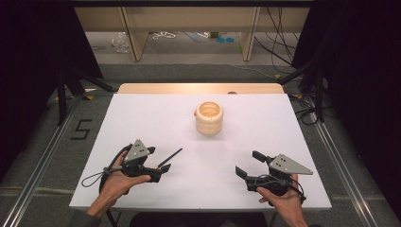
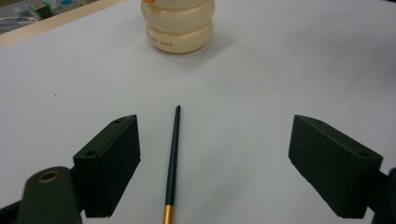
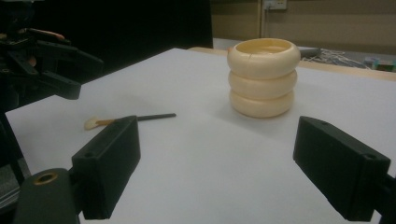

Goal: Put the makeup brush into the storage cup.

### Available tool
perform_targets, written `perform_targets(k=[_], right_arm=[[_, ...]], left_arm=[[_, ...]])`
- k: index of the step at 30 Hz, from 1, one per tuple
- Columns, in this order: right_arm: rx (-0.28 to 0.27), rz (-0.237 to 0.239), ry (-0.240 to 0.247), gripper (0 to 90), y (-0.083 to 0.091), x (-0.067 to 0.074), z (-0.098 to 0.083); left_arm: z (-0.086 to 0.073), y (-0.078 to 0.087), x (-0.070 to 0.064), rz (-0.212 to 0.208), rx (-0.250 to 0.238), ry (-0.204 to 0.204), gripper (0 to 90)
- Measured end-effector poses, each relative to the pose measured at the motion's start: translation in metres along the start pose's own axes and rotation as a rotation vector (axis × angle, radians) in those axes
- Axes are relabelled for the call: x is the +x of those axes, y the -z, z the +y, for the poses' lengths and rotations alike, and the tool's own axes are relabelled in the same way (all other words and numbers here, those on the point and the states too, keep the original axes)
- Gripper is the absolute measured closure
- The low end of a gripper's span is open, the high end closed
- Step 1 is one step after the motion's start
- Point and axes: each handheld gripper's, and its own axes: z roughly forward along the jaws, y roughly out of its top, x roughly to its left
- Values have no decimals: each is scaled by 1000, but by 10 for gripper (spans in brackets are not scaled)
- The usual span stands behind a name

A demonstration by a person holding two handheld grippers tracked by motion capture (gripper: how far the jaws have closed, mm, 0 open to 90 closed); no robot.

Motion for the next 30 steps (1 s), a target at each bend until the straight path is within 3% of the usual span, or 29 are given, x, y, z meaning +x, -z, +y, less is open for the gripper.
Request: perform_targets(k=[1, 3, 6, 17, 20, 25, 26, 27, 30], right_arm=[[0, 0, 0, 157, 0, 0, 0], [-2, 1, -6, 157, 0, 1, 0], [8, -3, -2, 157, 0, 1, 0], [-13, 19, 7, 158, -3, 2, -1], [-15, 24, 5, 158, -4, 3, -1], [-9, 24, 5, 158, -4, 3, -2], [-8, 25, 6, 158, -4, 3, -2], [38, 6, 15, 158, 0, 3, 0], [40, 8, 14, 158, 0, 3, 0]], left_arm=[[0, 0, 0, 0, 0, 0, 165], [5, -5, 6, -9, 75, -47, 174], [9, -10, 9, -8, 127, -33, 182], [11, -22, 16, -9, 238, -11, 204], [13, -23, 19, -29, 294, -54, 212], [16, -31, 16, -41, 323, -47, 224], [17, -31, 17, -44, 343, -67, 225], [18, -32, 16, -43, 344, -68, 228], [20, -34, 16, -51, 377, -89, 237]])
